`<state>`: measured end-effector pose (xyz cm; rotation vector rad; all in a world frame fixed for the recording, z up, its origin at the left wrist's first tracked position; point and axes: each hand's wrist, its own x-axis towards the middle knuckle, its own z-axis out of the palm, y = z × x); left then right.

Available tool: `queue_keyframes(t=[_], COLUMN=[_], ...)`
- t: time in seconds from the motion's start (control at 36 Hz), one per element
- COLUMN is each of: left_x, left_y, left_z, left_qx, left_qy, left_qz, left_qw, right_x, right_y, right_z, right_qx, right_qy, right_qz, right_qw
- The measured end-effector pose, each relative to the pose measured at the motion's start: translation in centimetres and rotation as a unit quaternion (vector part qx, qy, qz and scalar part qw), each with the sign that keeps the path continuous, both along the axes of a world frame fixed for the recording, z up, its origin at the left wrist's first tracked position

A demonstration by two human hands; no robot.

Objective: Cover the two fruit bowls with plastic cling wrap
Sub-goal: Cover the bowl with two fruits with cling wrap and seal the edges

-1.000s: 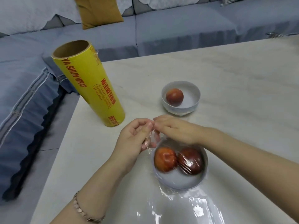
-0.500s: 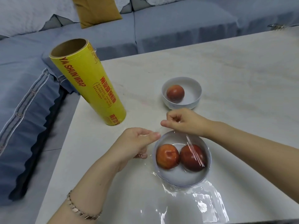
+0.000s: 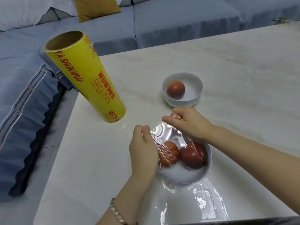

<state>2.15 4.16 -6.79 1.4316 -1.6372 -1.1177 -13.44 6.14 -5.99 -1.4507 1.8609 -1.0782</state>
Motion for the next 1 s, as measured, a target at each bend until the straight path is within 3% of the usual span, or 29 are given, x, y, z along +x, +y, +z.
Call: queue_keyframes(t=[0.14, 0.31, 0.53, 0.64, 0.75, 0.81, 0.86, 1.0], left_x=[-0.5, -1.4, -1.4, -1.2, -0.7, -0.1, 0.5, 2.6], left_y=[0.1, 0.1, -0.3, -0.7, -1.8, -2.3, -2.8, -4.3], left_z=[-1.0, -0.8, -1.1, -1.4, -2.2, -2.3, -2.0, -0.8], left_qx=[-0.018, -0.026, -0.008, 0.051, 0.198, 0.253, 0.236, 0.042], left_qy=[0.018, 0.024, 0.025, 0.054, 0.047, 0.016, -0.052, -0.268], left_qz=[0.060, 0.076, 0.108, 0.124, 0.104, 0.062, -0.010, -0.107], left_qw=[0.998, 0.997, 0.994, 0.990, 0.974, 0.965, 0.970, 0.956], right_x=[0.2, 0.2, 0.2, 0.1, -0.1, -0.5, -0.8, -1.9], right_y=[-0.3, -0.7, -1.4, -1.5, -1.5, -1.4, -1.3, 0.2], right_z=[-0.4, -1.4, -1.4, -1.7, -1.7, -1.8, -1.8, -1.3], right_qx=[-0.008, -0.028, -0.020, -0.010, 0.033, 0.095, 0.173, 0.209], right_qy=[0.050, 0.010, 0.038, 0.044, 0.060, 0.012, -0.060, -0.191], right_qz=[-0.024, -0.054, -0.078, -0.077, -0.103, -0.120, -0.120, -0.175], right_qw=[0.998, 0.998, 0.996, 0.996, 0.992, 0.988, 0.976, 0.943])
